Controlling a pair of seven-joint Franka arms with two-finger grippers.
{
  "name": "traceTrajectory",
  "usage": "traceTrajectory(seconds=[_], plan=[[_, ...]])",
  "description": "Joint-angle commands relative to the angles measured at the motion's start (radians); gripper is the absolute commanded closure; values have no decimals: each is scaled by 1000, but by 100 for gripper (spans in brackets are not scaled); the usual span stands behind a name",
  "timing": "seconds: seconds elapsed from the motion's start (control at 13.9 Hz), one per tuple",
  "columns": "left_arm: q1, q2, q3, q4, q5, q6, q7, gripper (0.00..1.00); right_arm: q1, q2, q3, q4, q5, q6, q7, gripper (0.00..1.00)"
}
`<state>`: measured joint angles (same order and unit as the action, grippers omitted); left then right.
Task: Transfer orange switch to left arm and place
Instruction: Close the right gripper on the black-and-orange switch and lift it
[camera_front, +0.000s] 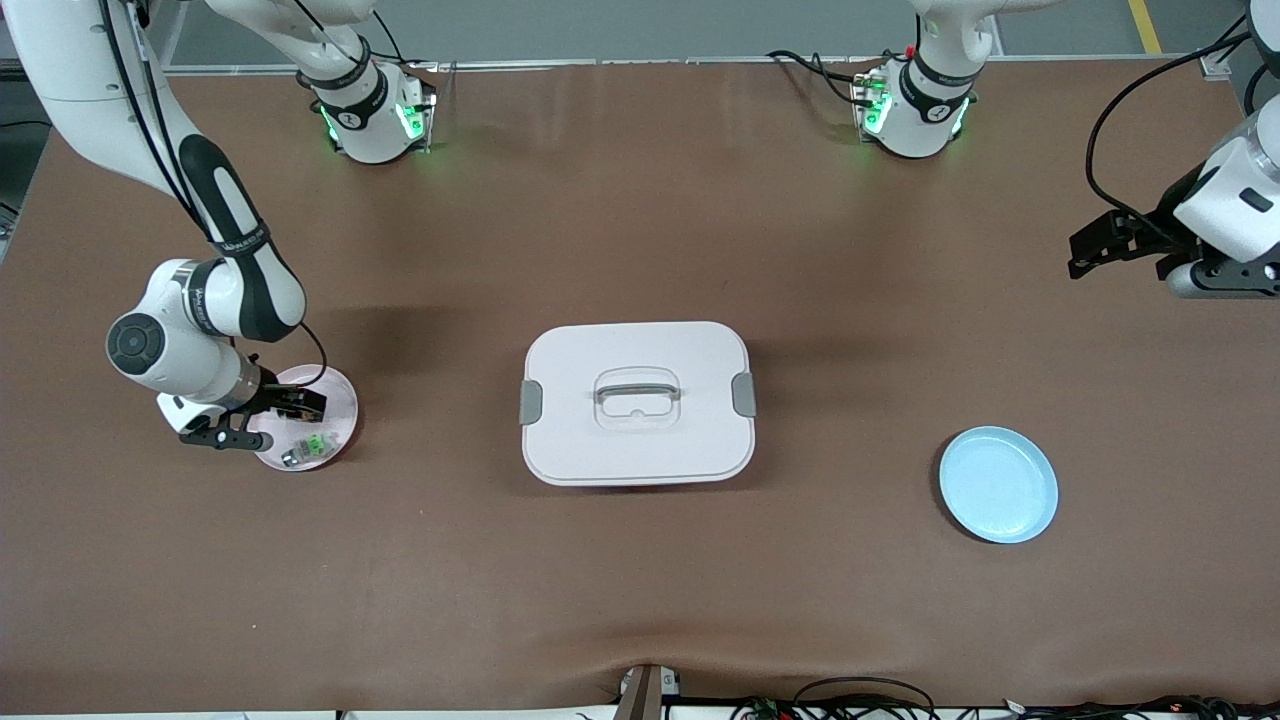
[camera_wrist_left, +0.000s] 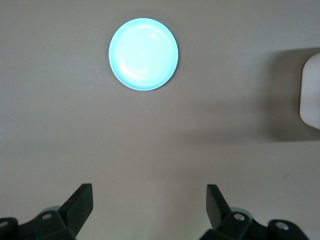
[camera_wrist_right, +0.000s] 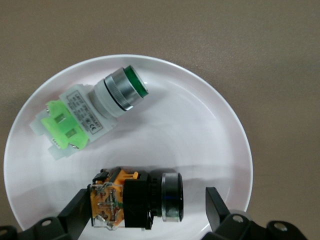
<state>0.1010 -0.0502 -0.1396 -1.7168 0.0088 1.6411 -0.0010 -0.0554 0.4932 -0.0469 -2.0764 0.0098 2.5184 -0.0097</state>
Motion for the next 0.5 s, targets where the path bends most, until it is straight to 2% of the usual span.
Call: traceTrajectory(seconds=[0.0, 0.29, 0.36, 0.43], plan=[[6, 3, 2, 14, -16, -17, 22, 0, -14, 18, 12, 25, -1, 0, 11, 0], [5, 3, 0, 13, -16, -17, 21, 0, -12, 24, 12, 32, -1, -4, 13, 0], [5, 3, 2, 13, -16, -17, 21, 0, -11, 24, 12, 32, -1, -9, 7, 14], [5, 3, 2, 13, -16, -17, 22, 0, -12, 24, 12, 32, -1, -13, 1, 61]])
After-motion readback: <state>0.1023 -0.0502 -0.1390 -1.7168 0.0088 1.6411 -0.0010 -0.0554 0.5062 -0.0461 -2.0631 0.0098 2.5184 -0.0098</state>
